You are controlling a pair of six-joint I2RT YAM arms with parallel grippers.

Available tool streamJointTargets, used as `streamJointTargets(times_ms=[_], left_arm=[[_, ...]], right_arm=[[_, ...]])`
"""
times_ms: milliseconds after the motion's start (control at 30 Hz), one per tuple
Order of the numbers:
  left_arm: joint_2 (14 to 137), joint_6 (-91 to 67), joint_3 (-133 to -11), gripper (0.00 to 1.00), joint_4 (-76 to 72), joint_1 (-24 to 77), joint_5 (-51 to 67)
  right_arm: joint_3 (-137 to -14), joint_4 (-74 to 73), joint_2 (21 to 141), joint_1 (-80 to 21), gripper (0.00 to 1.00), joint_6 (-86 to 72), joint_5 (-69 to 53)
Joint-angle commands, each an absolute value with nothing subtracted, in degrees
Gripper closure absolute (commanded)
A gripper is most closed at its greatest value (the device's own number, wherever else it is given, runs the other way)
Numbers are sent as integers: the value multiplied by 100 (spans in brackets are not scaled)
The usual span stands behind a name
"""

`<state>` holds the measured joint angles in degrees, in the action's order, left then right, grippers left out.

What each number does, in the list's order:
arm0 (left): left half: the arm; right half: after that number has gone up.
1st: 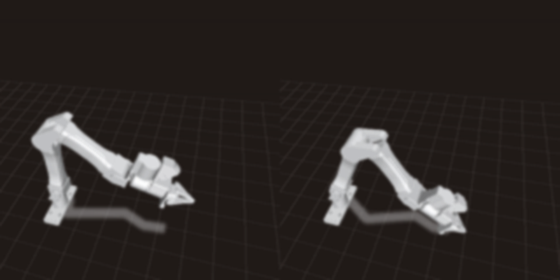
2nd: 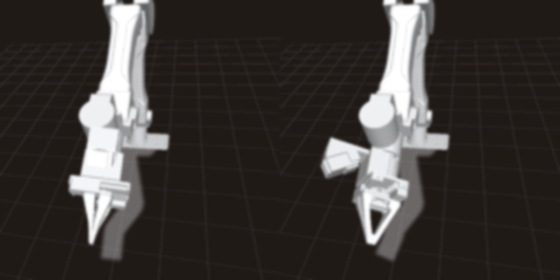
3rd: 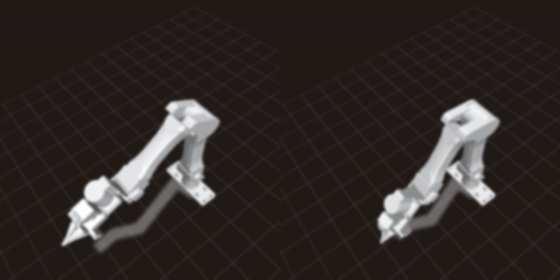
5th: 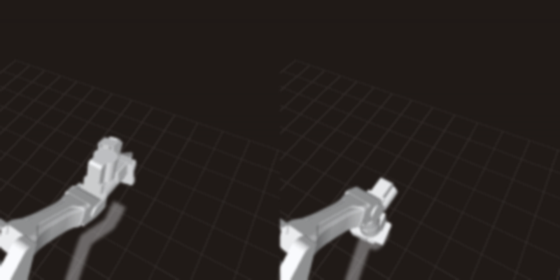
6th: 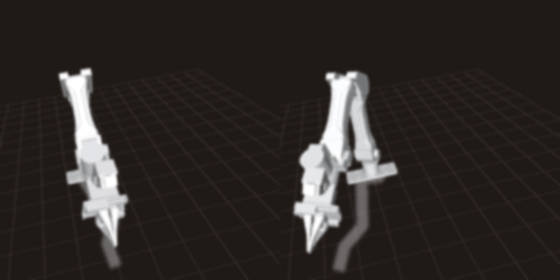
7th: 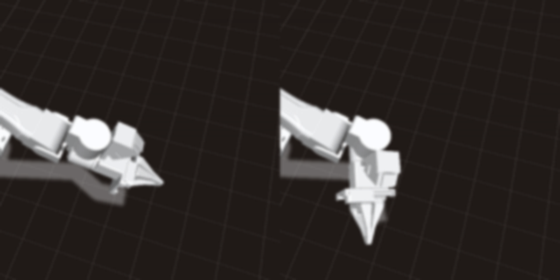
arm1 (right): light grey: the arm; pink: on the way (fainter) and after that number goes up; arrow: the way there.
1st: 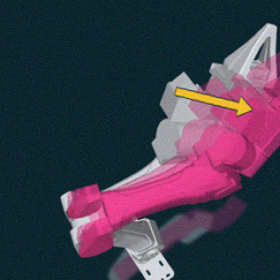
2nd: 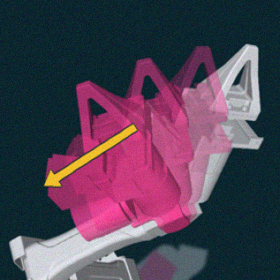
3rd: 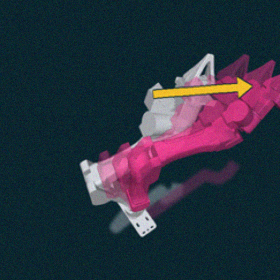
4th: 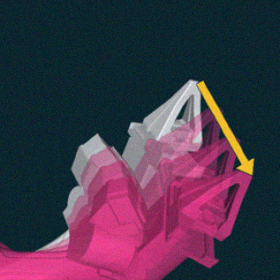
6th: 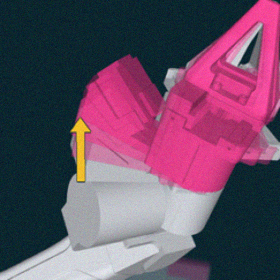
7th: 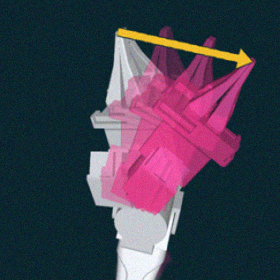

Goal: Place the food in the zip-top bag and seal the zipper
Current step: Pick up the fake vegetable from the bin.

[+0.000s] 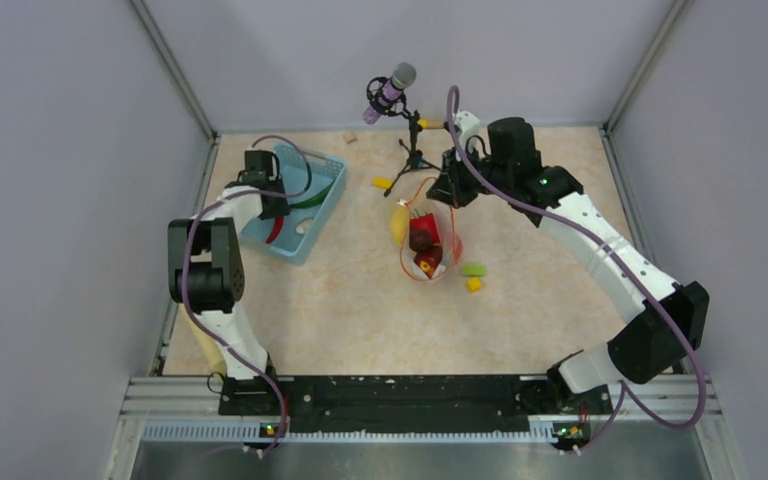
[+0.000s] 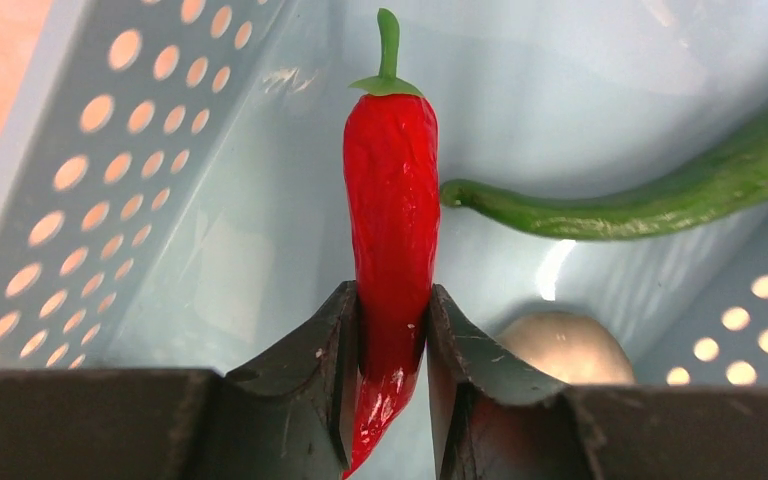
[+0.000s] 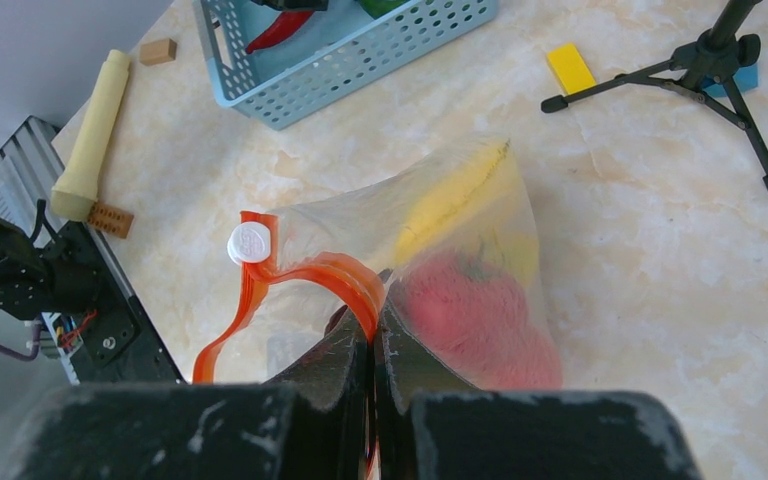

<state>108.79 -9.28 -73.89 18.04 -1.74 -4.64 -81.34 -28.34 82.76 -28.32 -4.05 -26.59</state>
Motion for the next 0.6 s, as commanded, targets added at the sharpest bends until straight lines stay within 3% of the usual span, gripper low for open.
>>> streamJointTargets(times_ms=[0, 267, 567], left_arm=[[10081, -1204, -7040, 100, 1295, -168, -341], [9052, -1257, -6336, 100, 616, -162, 375], [8299, -1807, -6346, 100, 695, -31, 1442]], right_arm=[[-8142, -2439, 7997, -2786, 100, -371, -2804], [-8140, -2416, 8012, -2786, 100, -375, -2821], [-8148, -2394, 8016, -2786, 100, -394, -2830]])
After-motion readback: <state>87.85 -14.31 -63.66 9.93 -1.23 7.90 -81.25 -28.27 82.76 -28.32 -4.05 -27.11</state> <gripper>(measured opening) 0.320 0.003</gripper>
